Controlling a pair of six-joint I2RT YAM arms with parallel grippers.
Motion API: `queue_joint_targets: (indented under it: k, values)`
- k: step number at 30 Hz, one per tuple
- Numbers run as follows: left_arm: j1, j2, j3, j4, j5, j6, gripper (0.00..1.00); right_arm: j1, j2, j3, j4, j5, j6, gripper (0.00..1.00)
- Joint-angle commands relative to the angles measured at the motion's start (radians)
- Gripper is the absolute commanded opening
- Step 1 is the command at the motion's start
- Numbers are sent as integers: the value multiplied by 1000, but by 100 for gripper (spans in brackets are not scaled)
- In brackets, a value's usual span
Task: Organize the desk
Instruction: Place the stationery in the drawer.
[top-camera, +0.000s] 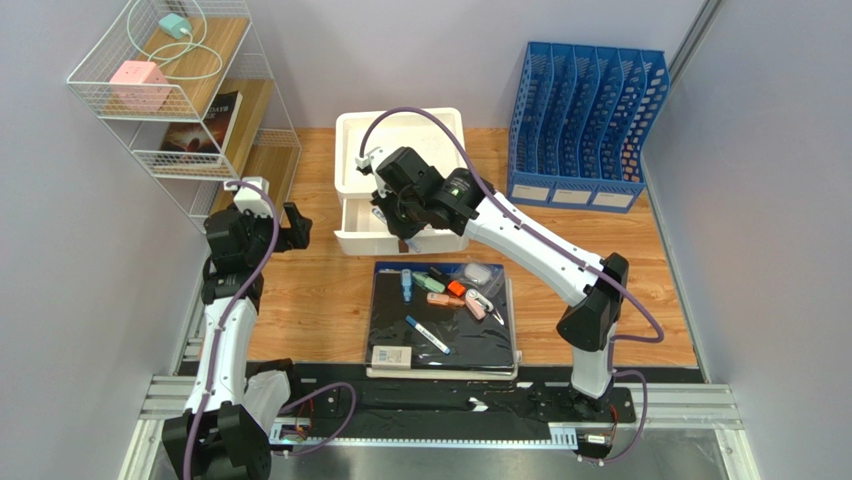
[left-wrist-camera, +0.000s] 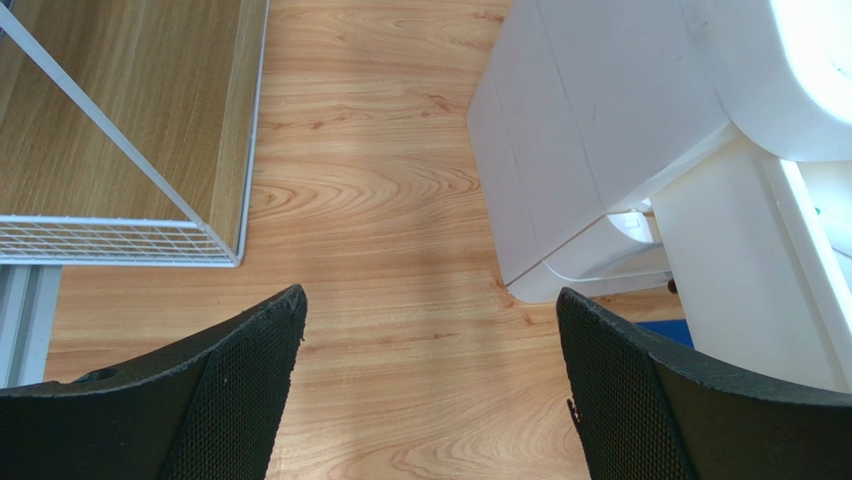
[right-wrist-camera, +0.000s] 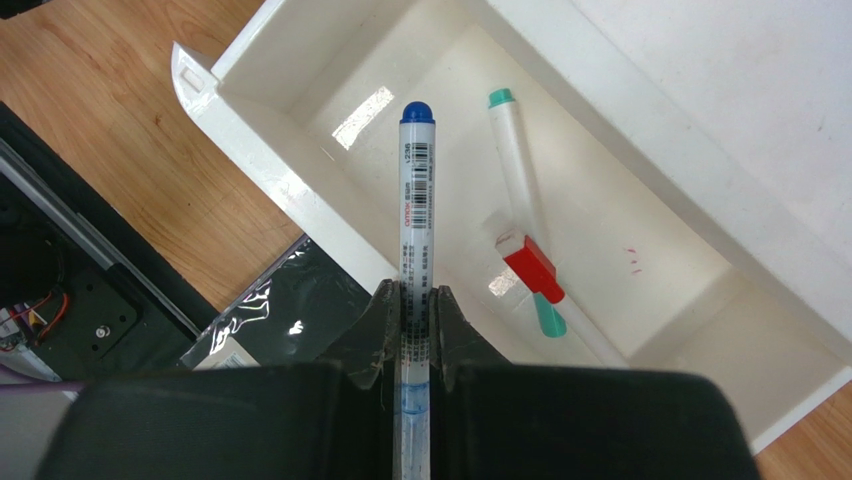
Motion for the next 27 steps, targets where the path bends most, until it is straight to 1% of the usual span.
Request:
queue_joint_targets:
  k: [1, 4, 7, 11, 12, 14, 15, 20, 25, 26, 27]
  values:
    - [9, -21, -4, 43, 15, 15, 99, -21, 4, 56, -42, -35, -21, 0]
    - [10, -24, -4, 42, 14, 15, 99, -35, 20, 76, -45, -38, -21, 0]
    - [10, -25, -4, 42, 14, 15, 99, -54, 52, 135, -62, -35, -34, 0]
    - [10, -30, -6, 40, 9, 16, 99, -87, 119, 281, -107, -46, -50, 2]
    - [9, -30, -4, 40, 9, 15, 99, -88, 132, 298, -119, -43, -56, 8]
    - [10, -30, -6, 37, 9, 15, 99, -99, 155, 317, -122, -33, -61, 16]
    - [9, -33, -6, 39, 11, 16, 99, -104, 158, 320, -122, -32, -62, 22]
    - [10, -31, -6, 42, 14, 15, 99, -122, 153, 277, -108, -44, -61, 21]
    - [10, -30, -6, 40, 15, 15, 99, -125, 129, 229, -93, -32, -74, 29]
    - [9, -30, -6, 39, 15, 15, 99, -125, 118, 225, -84, -23, -74, 32]
    - [9, -30, -6, 39, 15, 15, 99, -125, 113, 217, -75, -18, -76, 39]
